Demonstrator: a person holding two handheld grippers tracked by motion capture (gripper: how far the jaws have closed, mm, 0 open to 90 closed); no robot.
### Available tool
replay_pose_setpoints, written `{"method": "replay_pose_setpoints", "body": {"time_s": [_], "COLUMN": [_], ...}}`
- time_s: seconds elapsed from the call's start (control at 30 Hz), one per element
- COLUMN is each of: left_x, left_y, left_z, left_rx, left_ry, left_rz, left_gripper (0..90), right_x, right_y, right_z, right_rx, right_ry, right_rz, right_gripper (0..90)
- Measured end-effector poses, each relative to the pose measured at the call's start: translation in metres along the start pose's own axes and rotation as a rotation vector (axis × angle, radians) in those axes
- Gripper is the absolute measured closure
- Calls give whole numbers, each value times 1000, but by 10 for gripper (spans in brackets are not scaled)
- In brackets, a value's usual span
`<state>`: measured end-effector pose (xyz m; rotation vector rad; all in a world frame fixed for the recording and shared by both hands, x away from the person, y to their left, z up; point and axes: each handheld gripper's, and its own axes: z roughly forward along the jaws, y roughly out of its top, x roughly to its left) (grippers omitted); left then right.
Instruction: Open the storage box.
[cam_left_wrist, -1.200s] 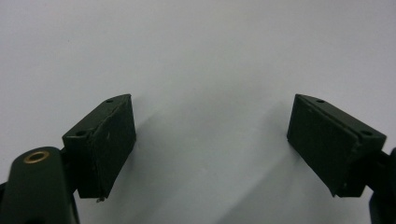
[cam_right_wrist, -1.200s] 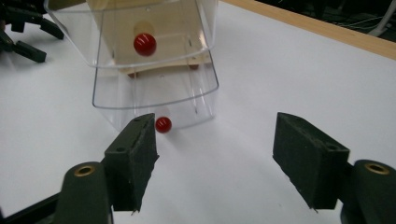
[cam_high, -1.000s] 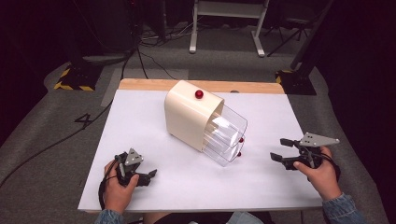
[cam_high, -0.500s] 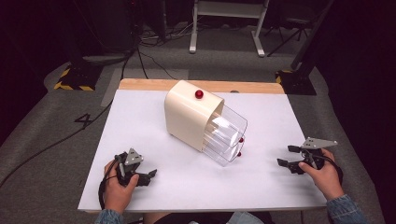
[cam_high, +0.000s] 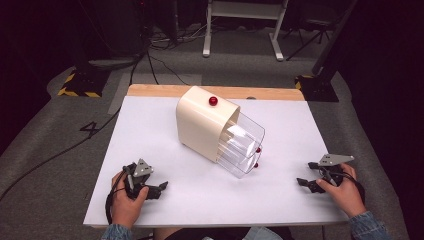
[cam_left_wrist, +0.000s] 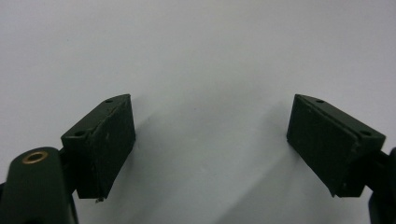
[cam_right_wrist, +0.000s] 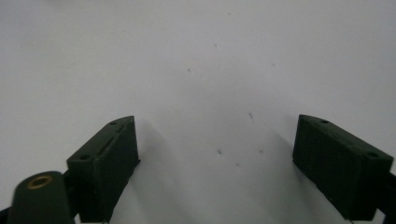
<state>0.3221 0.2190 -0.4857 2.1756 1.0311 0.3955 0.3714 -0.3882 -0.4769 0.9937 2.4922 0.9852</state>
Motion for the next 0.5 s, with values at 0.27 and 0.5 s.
{"method": "replay_pose_setpoints", "body": {"time_s": [0.27, 0.5], "left_x": [0, 0], "left_y": [0, 0], "left_z": [0, 0], "left_rx": [2, 2], "left_ry": [1, 1], "left_rz": [2, 2], "left_gripper": [157, 157], "right_x": [3, 1], "right_y": [-6, -5], "right_z": [1, 3], "right_rx": [-43, -35], "right_ry": [-28, -41], "right_rz": [-3, 25], "right_gripper": [78, 47]}}
